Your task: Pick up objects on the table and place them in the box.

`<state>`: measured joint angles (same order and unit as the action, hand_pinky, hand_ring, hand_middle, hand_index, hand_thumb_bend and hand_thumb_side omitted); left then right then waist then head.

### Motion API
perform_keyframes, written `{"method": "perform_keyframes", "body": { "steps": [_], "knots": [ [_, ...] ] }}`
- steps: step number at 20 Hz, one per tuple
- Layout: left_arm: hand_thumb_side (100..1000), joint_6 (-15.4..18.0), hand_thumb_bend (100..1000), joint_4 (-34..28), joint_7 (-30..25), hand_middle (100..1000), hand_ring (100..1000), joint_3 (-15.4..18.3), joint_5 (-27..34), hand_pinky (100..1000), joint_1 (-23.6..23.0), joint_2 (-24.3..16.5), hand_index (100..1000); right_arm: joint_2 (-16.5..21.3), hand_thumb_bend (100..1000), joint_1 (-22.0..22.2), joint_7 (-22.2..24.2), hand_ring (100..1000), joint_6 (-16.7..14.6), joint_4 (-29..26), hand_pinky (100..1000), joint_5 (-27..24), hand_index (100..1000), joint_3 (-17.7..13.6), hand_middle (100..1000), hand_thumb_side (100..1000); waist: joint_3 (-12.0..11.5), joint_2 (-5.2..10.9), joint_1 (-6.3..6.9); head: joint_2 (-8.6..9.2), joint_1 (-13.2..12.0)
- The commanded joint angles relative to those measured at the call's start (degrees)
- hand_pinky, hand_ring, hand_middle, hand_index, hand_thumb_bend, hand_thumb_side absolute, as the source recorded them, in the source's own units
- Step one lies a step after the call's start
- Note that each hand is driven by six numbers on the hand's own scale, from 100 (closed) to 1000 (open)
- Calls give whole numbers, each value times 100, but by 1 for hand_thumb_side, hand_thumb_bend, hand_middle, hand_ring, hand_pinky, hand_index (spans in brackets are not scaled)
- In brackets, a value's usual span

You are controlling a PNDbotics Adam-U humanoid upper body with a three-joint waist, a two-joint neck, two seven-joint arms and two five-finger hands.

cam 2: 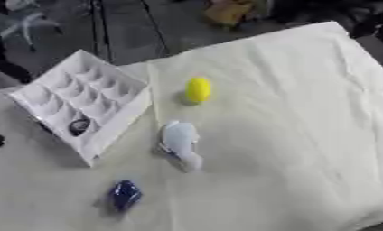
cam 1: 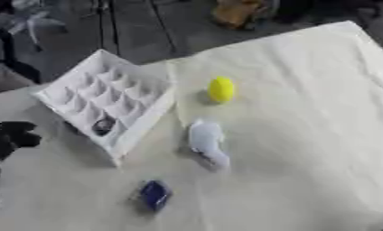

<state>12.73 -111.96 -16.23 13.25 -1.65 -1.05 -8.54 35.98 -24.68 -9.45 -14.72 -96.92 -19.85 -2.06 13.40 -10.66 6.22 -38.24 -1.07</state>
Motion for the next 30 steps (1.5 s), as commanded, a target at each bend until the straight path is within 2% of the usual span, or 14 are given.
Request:
{"method": "perform_keyframes", "body": {
  "steps": [1, 10, 16, 20, 21, 24, 25, 26, 30],
  "knots": [
    [884, 6, 362, -86, -22, 683, 659, 37, -21, 686, 15, -102, 740, 72, 100, -74, 26, 517, -9, -57, 537, -31, 794, -61, 702, 807, 3, 143, -43, 28, -40],
    [878, 14, 368, -84, -61, 686, 660, 21, -7, 686, 26, -129, 742, 62, 100, -94, 49, 515, -4, -23, 539, -14, 793, -58, 696, 805, 11, 152, -45, 39, -1],
    [859, 28, 385, -84, -84, 688, 661, 19, -11, 686, 25, -154, 745, 68, 100, -109, 64, 514, 7, -13, 539, -8, 793, -50, 693, 805, 10, 170, -36, 75, -142],
    [836, 48, 411, -98, -119, 690, 664, 12, -58, 688, 38, -203, 749, 68, 100, -107, 72, 512, 9, 1, 539, 12, 793, -48, 693, 806, 18, 177, -31, 34, -155],
    [798, 58, 444, -106, -136, 694, 665, 8, -110, 690, 48, -243, 753, 69, 100, -105, 71, 512, 9, 3, 539, 14, 793, -50, 692, 805, 19, 179, -30, 22, -130],
    [774, 117, 463, -128, -163, 695, 665, -22, -392, 689, 88, -485, 755, 70, 100, -101, 72, 512, 11, 0, 538, 22, 793, -48, 692, 805, 17, 182, -32, 19, -100],
    [706, 148, 427, -127, -175, 694, 664, -52, -480, 685, 105, -588, 764, 71, 100, -102, 75, 511, 13, -2, 538, 25, 793, -44, 692, 791, 20, 185, -28, 18, -104],
    [746, 198, 459, -101, -227, 699, 664, -121, -623, 685, 154, -833, 764, 69, 100, -104, 83, 511, 17, -3, 538, 28, 793, -35, 692, 805, 28, 189, -24, 15, -108],
    [724, 407, 485, 155, -346, 713, 669, -383, -1161, 688, 366, -1449, 778, 46, 100, -105, 102, 510, 26, -6, 538, 48, 793, -19, 692, 806, 52, 179, -26, 43, -67]
  ]
}}
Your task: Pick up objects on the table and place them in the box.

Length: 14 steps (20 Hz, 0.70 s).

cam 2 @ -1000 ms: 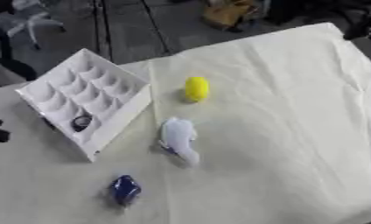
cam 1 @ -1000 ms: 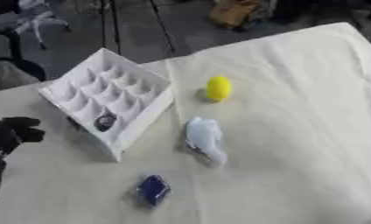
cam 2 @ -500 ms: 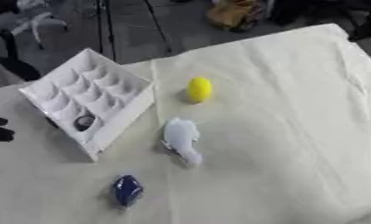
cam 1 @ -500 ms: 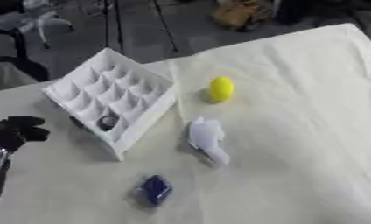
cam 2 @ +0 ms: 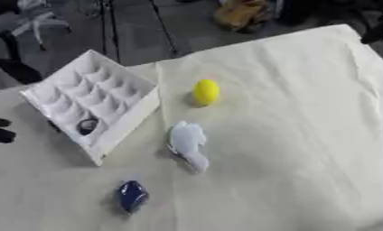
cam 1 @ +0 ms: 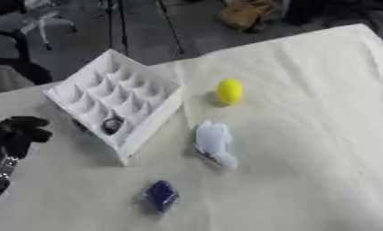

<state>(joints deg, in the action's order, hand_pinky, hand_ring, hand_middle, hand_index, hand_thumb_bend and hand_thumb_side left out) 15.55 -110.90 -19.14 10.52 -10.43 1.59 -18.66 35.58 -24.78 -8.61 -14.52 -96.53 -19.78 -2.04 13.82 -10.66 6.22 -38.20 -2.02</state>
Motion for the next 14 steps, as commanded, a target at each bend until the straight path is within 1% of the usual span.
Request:
{"method": "perform_keyframes", "body": {
  "steps": [1, 2, 3, 4, 5, 7, 8, 9, 10, 11, 12, 14],
  "knots": [
    [688, 180, 532, 100, -71, 722, 673, -154, -389, 694, 137, -515, 788, 83, 100, -96, 20, 509, 7, -46, 537, 44, 793, -19, 692, 807, 14, 177, -25, 41, 31],
    [670, 283, 555, 156, -196, 723, 675, -259, -625, 699, 212, -746, 790, 78, 100, -100, 27, 509, 11, -47, 537, 49, 794, -10, 692, 807, 22, 171, -19, 50, 41],
    [663, 401, 547, 223, -300, 723, 675, -339, -873, 702, 279, -896, 788, 74, 100, -102, 32, 508, 15, -45, 537, 55, 794, -4, 693, 807, 24, 166, -17, 56, 53],
    [626, 527, 484, 286, -404, 721, 673, -430, -1104, 702, 336, -1037, 786, 71, 100, -109, 42, 508, 20, -43, 536, 63, 794, 5, 695, 807, 29, 163, -12, 67, 76],
    [616, 637, 476, 350, -463, 720, 672, -495, -1275, 701, 375, -1117, 785, 68, 100, -113, 51, 507, 23, -40, 536, 70, 794, 10, 695, 807, 32, 161, -9, 73, 92],
    [634, 899, 549, 448, -631, 721, 674, -677, -1487, 707, 438, -1258, 792, 63, 100, -120, 71, 506, 26, -37, 536, 82, 794, 24, 697, 808, 45, 156, 1, 86, 137],
    [649, 1113, 602, 443, -742, 723, 677, -811, -1513, 713, 477, -1341, 796, 62, 100, -124, 80, 505, 29, -35, 536, 88, 794, 30, 697, 807, 58, 155, 7, 85, 159],
    [651, 1325, 613, 449, -846, 723, 678, -901, -1499, 714, 501, -1403, 797, 63, 100, -125, 85, 505, 31, -33, 536, 93, 794, 32, 697, 808, 61, 155, 9, 82, 177],
    [650, 1600, 673, 405, -960, 723, 681, -1036, -1474, 724, 565, -1537, 810, 63, 100, -129, 92, 505, 34, -33, 536, 96, 794, 39, 697, 808, 74, 159, 14, 86, 195],
    [650, 1827, 673, 387, -1039, 723, 681, -1118, -1453, 724, 610, -1641, 810, 65, 100, -130, 97, 505, 36, -32, 536, 98, 794, 42, 697, 808, 75, 160, 14, 89, 212],
    [643, 2032, 706, 351, -1088, 719, 681, -1202, -1456, 728, 685, -1770, 818, 67, 100, -131, 103, 504, 38, -33, 536, 99, 794, 48, 698, 807, 83, 166, 15, 96, 240],
    [639, 2286, 711, 333, -1103, 719, 681, -1305, -1500, 729, 780, -1921, 821, 69, 100, -130, 110, 504, 40, -34, 536, 99, 794, 53, 698, 808, 89, 173, 13, 105, 272]
  ]
}}
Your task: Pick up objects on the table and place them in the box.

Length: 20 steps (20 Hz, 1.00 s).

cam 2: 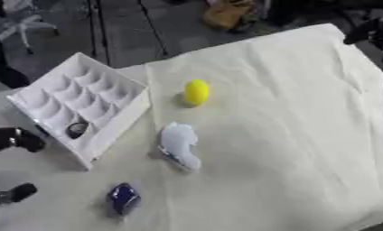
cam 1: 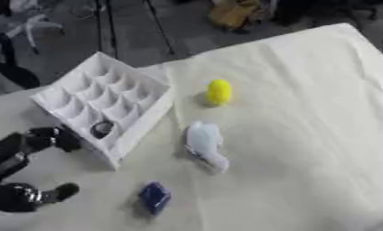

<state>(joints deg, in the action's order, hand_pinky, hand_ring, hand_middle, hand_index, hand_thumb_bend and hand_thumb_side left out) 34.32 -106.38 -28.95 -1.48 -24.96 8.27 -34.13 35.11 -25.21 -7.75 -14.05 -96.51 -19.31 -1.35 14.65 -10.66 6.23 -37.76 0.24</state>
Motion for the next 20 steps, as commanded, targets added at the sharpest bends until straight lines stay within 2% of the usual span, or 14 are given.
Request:
{"method": "perform_keyframes", "body": {
  "steps": [1, 2, 6, 10, 13, 14, 20],
  "knots": [
    [639, 480, 711, -113, -111, 719, 681, -134, -74, 729, 138, -408, 821, 117, 100, -87, 27, 504, -5, -35, 536, 50, 794, -15, 697, 808, 7, 174, 11, 66, 60],
    [616, 651, 750, -184, -133, 714, 686, -269, -118, 743, 277, -562, 832, 119, 100, -89, 38, 503, -2, -37, 536, 48, 795, -3, 698, 807, 29, 188, 11, 69, 77],
    [592, 1207, 789, -239, -146, 722, 697, -626, -295, 760, 690, -982, 836, 128, 100, -89, 68, 503, 7, -45, 536, 48, 796, 23, 698, 807, 67, 222, 17, 76, 129],
    [554, 1653, 798, -133, -130, 745, 725, -954, -494, 785, 1107, -1147, 846, 136, 100, -100, 102, 502, 15, -55, 536, 47, 796, 48, 698, 807, 110, 240, 33, 73, 138],
    [545, 1751, 791, -57, -264, 758, 739, -1234, -708, 798, 1381, -1116, 855, 134, 100, -116, 127, 502, 20, -63, 537, 46, 796, 64, 698, 807, 159, 241, 43, 72, 129],
    [530, 1758, 764, 3, -326, 765, 747, -1311, -763, 807, 1450, -1073, 862, 132, 100, -121, 132, 501, 21, -65, 536, 44, 796, 68, 698, 807, 174, 240, 46, 74, 136],
    [516, 1764, 745, 235, -791, 779, 762, -1669, -1094, 834, 1725, -929, 875, 121, 100, -147, 166, 500, 30, -64, 536, 39, 796, 96, 699, 808, 265, 246, 76, 81, 126]
  ]
}}
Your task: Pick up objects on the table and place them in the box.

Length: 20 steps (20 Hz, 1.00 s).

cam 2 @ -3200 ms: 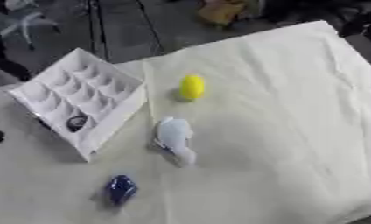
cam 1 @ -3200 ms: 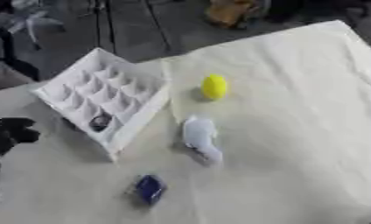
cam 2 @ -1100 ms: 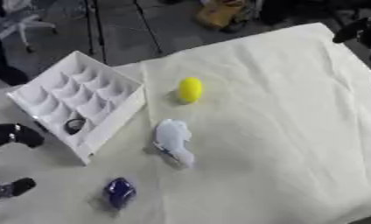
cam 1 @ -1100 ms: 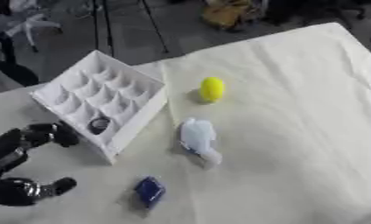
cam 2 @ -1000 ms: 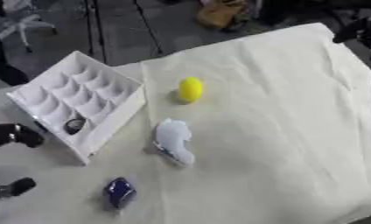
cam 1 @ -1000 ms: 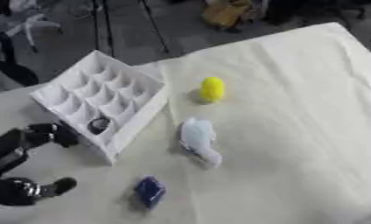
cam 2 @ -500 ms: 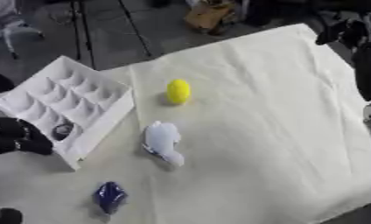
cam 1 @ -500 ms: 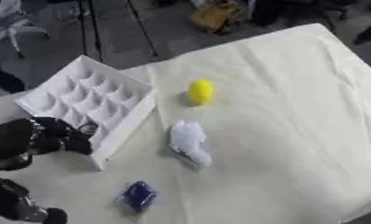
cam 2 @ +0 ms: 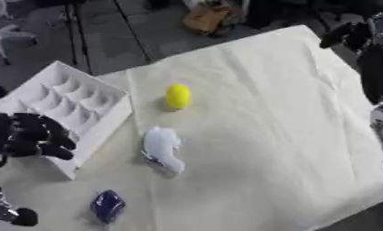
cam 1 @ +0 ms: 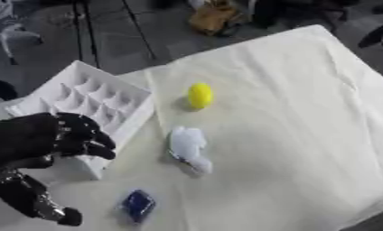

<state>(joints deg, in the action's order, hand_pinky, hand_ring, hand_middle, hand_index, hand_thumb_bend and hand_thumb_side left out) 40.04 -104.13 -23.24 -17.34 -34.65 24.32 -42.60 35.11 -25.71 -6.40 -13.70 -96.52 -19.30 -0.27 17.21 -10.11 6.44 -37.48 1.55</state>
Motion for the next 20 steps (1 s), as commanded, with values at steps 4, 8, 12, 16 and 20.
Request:
{"method": "perform_keyframes", "body": {
  "steps": [4, 8, 12, 16, 20],
  "knots": [
    [489, 1193, 754, 31, -1565, 784, 774, -233, -291, 841, 195, -35, 881, 114, 100, -112, 47, 500, 0, -59, 536, 29, 796, 1, 699, 809, 53, 199, 71, 77, -2],
    [481, 1193, 784, -108, -1669, 792, 790, -329, -606, 855, 257, 20, 888, 107, 100, -130, 58, 500, 2, -47, 537, 24, 796, 9, 699, 809, 75, 203, 79, 77, 14],
    [482, 1193, 849, -254, -1649, 801, 801, -432, -986, 864, 267, 16, 896, 107, 100, -142, 63, 500, 5, -41, 537, 14, 796, 19, 699, 809, 105, 220, 102, 78, 36],
    [481, 1193, 838, -285, -1554, 804, 804, -570, -1360, 867, 239, 18, 895, 100, 100, -155, 72, 500, 9, -23, 537, 8, 796, 29, 699, 809, 136, 233, 121, 106, 70],
    [475, 1193, 841, -231, -1434, 802, 803, -642, -1654, 867, 203, 5, 892, 103, 100, -169, 72, 501, 8, -7, 538, -7, 796, 27, 700, 808, 156, 249, 137, 134, 102]
  ]
}}
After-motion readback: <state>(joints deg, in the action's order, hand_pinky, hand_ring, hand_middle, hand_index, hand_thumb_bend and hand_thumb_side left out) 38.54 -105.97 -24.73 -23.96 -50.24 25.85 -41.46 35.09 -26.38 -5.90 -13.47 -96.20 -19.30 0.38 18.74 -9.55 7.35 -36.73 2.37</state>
